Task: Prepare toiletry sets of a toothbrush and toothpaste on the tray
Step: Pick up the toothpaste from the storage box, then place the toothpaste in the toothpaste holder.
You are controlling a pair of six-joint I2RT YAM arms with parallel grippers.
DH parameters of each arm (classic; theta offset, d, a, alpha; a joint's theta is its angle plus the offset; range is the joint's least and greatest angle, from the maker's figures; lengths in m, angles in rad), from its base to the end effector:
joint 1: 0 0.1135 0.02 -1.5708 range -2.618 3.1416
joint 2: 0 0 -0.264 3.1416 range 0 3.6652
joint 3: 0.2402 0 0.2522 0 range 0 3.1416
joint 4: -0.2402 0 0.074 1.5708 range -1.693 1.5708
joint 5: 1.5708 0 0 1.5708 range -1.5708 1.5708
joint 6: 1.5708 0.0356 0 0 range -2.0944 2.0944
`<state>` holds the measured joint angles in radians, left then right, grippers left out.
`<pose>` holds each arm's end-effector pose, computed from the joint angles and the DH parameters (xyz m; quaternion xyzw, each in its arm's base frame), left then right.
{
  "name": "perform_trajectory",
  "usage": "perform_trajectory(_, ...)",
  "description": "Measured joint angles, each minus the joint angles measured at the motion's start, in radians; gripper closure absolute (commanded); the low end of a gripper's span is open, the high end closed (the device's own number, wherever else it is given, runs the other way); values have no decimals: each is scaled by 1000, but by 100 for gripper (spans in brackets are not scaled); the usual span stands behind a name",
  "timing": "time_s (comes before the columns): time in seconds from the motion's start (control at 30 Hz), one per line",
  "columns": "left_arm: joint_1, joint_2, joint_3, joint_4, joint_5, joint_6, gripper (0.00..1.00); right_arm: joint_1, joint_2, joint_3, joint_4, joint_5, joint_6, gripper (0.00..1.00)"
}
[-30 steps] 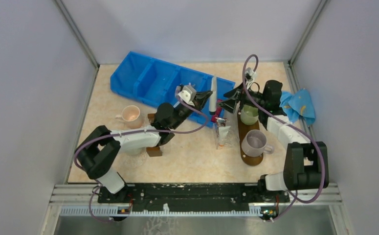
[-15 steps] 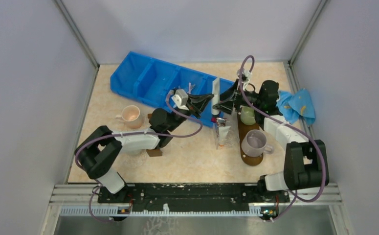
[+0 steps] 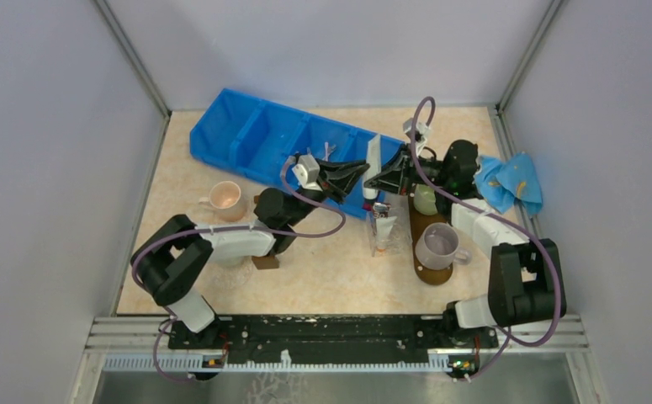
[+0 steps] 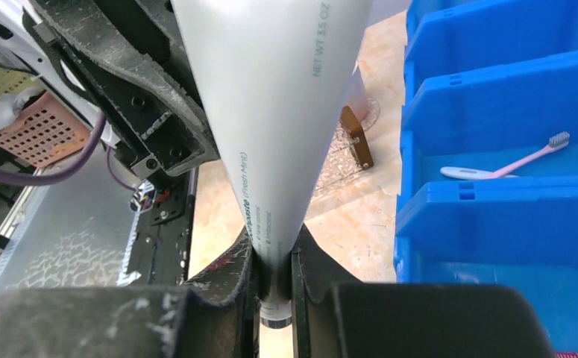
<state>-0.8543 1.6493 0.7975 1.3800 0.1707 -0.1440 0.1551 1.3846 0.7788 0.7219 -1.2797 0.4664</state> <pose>0.2197 -0.2614 0.2869 0.2419 0.4395 -0.4509 0.7383 0.2816 0.0785 0.2925 -0.3579 0.5961 0.5612 0.4491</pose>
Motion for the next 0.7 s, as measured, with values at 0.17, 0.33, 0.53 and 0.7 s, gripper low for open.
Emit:
perform_trajectory(0.17,15,0,0,5,21,-19,54,0,0,0,-7,-26,-1,97)
perform_trajectory(0.33,55,-12,8,-46,78,-77,38,2,-2,5,-97,-47,-78,97)
perform_trajectory(0.53,145,-21,105,-212,215,-190,23,2,-3,48,-297,-34,-229,97)
perform_trajectory(0.7,155,-32,163,-336,308,-228,23,3,-6,56,-381,-24,-300,97)
